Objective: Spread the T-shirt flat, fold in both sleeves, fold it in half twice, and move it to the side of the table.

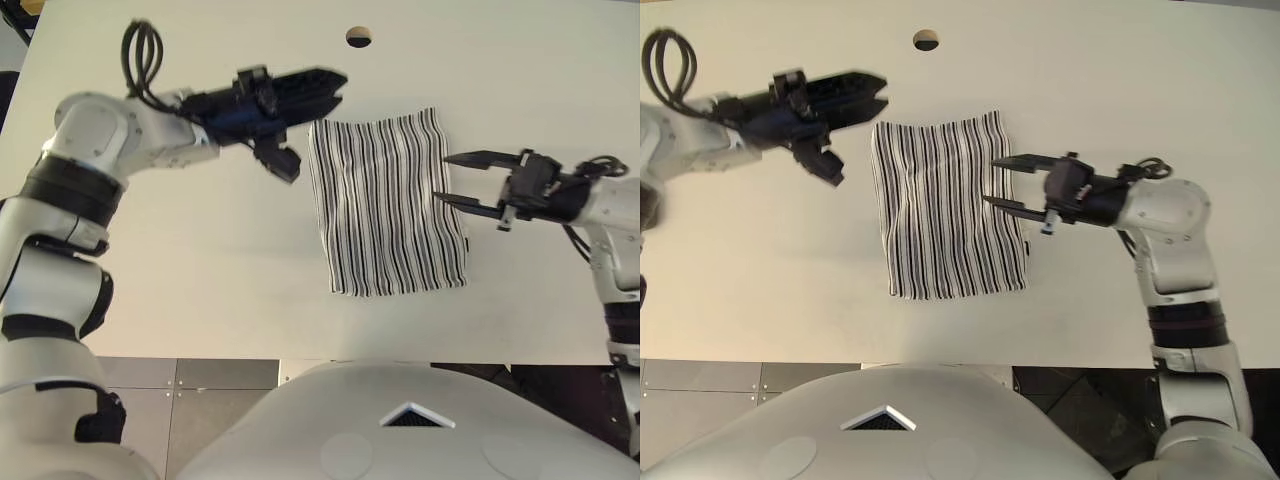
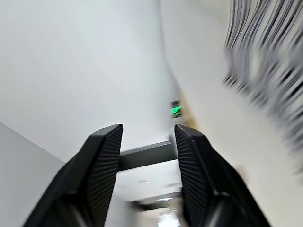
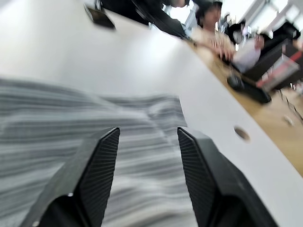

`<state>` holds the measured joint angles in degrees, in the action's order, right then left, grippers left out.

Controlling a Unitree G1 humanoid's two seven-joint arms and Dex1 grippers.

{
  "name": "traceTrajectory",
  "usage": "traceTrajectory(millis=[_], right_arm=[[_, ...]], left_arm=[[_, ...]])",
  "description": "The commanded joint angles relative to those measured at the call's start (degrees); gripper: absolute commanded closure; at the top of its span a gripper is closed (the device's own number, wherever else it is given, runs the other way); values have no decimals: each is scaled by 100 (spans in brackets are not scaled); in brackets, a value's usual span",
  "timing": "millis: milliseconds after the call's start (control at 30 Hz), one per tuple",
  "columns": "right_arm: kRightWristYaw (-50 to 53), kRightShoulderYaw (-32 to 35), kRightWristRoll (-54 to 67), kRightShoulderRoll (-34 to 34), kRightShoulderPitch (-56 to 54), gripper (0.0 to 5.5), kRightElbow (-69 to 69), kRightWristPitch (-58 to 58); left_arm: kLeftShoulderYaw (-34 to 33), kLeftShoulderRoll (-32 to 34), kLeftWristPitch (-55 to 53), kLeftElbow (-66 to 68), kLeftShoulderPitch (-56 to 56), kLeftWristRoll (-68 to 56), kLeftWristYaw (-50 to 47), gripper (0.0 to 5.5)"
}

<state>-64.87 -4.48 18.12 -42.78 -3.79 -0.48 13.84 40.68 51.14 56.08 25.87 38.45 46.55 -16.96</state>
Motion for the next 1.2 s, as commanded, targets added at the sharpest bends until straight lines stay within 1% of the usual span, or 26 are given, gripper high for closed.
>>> traceTrajectory(millis=[33,100,133,200,300,367,467,533,700,867,1000,1133,1167,1200], right_arm=[[-520,575,-276,-695,434,288,830,1221],[-540,609,-513,-836,510,288,1099,1737],[-432,552,-875,-947,461,288,1327,2179],[-139,424,-1551,-1025,326,288,1670,2956],[281,230,-2384,-984,280,288,1968,3783],[608,86,-2946,-951,274,288,2106,4237],[1024,-144,-3464,-930,294,286,2373,4741],[1204,-354,-3581,-870,322,286,2505,4855],[1899,-725,-4192,-595,85,286,2678,4980],[2478,-1055,-4703,-437,-210,286,2799,5002],[2734,-1357,-4854,-317,-437,286,2800,4926],[2813,-1582,-4801,-308,-559,354,2779,4860],[2813,-1642,-4763,-305,-582,374,2770,4852],[2806,-1696,-4703,-297,-593,389,2746,4844]], left_arm=[[1069,1013,-81,-329,-1537,-3469,3293,316],[1335,1326,-404,-646,-1985,-4480,4374,316],[1387,1490,-697,-910,-2251,-5048,4898,316],[1321,1541,-1132,-1178,-2576,-5678,5543,316],[1000,1377,-1507,-1305,-2793,-5989,6127,316],[728,1277,-1679,-1369,-2950,-5977,6406,316],[290,943,-1672,-1341,-3148,-5801,6463,267],[33,659,-1495,-1316,-3258,-5534,6348,250],[-477,-217,-1335,-1308,-3357,-5093,6105,250],[-735,-702,-1267,-1135,-3384,-4749,6130,250],[-822,-1020,-1143,-980,-3346,-4509,6180,250],[-874,-1201,-1038,-887,-3296,-4426,6287,247],[-847,-1231,-1002,-904,-3299,-4425,6353,268],[-815,-1262,-992,-948,-3310,-4451,6429,276]])
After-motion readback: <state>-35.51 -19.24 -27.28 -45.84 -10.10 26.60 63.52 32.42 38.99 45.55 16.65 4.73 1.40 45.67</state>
